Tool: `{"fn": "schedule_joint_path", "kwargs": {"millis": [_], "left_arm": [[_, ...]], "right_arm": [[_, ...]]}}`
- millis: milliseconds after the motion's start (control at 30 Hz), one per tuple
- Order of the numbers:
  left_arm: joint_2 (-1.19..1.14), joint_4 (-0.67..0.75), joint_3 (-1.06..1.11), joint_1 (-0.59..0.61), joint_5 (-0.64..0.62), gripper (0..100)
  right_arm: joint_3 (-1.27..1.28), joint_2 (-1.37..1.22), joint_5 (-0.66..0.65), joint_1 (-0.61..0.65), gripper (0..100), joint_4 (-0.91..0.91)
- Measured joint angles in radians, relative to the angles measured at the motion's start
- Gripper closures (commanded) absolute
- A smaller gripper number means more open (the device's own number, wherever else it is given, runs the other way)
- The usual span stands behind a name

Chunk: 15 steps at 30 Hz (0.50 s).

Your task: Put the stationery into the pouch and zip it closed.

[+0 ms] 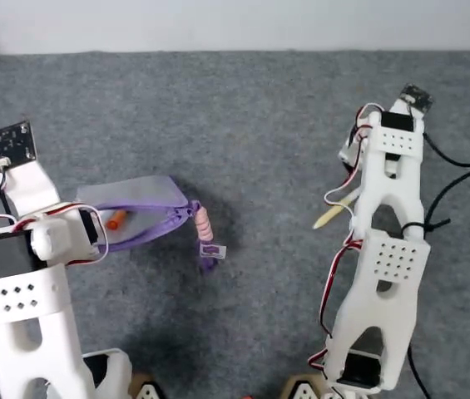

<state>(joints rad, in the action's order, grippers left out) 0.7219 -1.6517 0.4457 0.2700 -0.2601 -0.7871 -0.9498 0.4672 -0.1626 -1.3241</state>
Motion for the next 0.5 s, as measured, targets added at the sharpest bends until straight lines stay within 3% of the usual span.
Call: {"fn": "schedule_joint_path", "kwargs": {"millis": [100, 500], "left_arm": [[0.0, 0.0, 0.0, 0.0, 0.0, 98], [0.0, -0.025, 0.0, 0.0, 0.0, 98]], "right_arm": [[-0.012, -0.015, -0.002, -0.008, 99.4, -0.006], [-0.009, 0.043, -0.091, -0.002, 99.1, -0.14]]}}
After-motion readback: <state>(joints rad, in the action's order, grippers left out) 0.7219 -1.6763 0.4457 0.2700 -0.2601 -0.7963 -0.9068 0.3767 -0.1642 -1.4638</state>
